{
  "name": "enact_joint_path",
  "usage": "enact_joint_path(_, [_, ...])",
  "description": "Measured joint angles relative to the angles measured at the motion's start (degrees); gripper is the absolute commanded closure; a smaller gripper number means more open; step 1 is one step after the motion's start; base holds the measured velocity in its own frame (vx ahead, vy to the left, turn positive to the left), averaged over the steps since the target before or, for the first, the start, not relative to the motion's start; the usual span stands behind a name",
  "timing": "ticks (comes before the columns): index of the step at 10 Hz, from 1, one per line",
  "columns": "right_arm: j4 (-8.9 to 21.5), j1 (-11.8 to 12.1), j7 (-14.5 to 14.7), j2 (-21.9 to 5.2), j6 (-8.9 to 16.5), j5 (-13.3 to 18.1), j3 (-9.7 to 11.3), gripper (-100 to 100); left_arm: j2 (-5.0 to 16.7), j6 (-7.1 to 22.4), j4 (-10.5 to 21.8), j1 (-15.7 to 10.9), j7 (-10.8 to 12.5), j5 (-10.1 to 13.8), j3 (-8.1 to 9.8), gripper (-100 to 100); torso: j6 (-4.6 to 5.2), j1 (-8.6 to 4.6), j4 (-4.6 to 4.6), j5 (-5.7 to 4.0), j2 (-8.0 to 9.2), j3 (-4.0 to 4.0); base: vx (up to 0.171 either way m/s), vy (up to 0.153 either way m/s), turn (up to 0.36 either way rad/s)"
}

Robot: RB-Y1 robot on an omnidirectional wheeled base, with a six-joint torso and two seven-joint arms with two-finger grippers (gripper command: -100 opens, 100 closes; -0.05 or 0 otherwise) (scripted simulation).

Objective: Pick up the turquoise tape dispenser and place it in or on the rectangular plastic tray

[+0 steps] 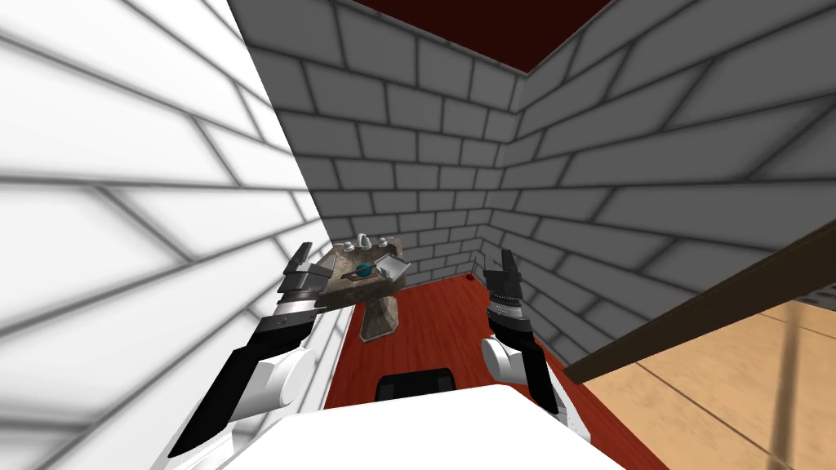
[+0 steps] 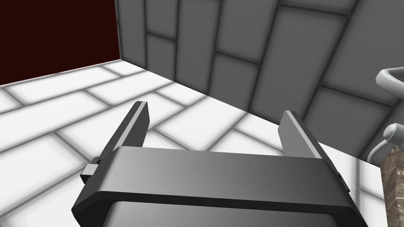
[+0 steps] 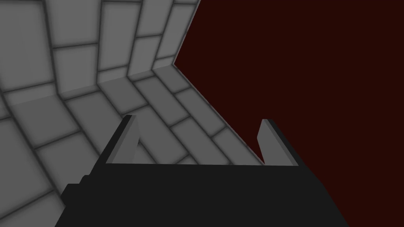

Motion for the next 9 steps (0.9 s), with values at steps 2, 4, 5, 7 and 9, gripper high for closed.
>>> enact_joint_path(2, [0.0, 0.0, 0.0, 0.0, 0.0, 0.0, 0.0, 0, 0.01, 3.19, -0.57, -0.86, -0.29, 0.56, 0.99, -100, 0.0, -0.02, 0.0, 0.0, -0.01, -0.01, 0.032, -0.026, 0.068])
enact_joint_path(4, [0.0, 0.0, 0.0, 0.0, 0.0, 0.0, 0.0, 0, 0.15, 6.4, -0.76, -1.7, -0.51, 1.24, 2.09, -100, 0.0, -0.01, -0.01, 0.0, -0.02, -0.01, 0.036, -0.023, 0.079])
enact_joint_path(5, [0.0, 0.01, 0.0, 0.0, 0.0, 0.0, 0.0, 0, 0.34, 7.85, -0.83, -2.27, -0.55, 1.81, 2.93, -100, -0.01, -0.01, -0.01, 0.0, -0.05, -0.02, 0.042, -0.022, 0.045])
enact_joint_path(7, [0.0, 0.0, 0.0, 0.0, 0.0, 0.0, 0.0, 0, 0.41, 10.83, -1.24, -2.8, -0.58, 2.21, 3.62, -100, 0.01, 0.03, 0.0, 0.0, 0.01, 0.0, 0.027, -0.015, 0.04])
enact_joint_path(9, [0.0, 0.0, 0.0, 0.0, 0.0, 0.0, 0.0, 0, 0.41, 14.07, -1.46, -3.66, -0.77, 2.87, 4.56, -100, 0.01, 0.0, -0.01, 0.0, -0.03, -0.02, 0.041, -0.028, 0.088])
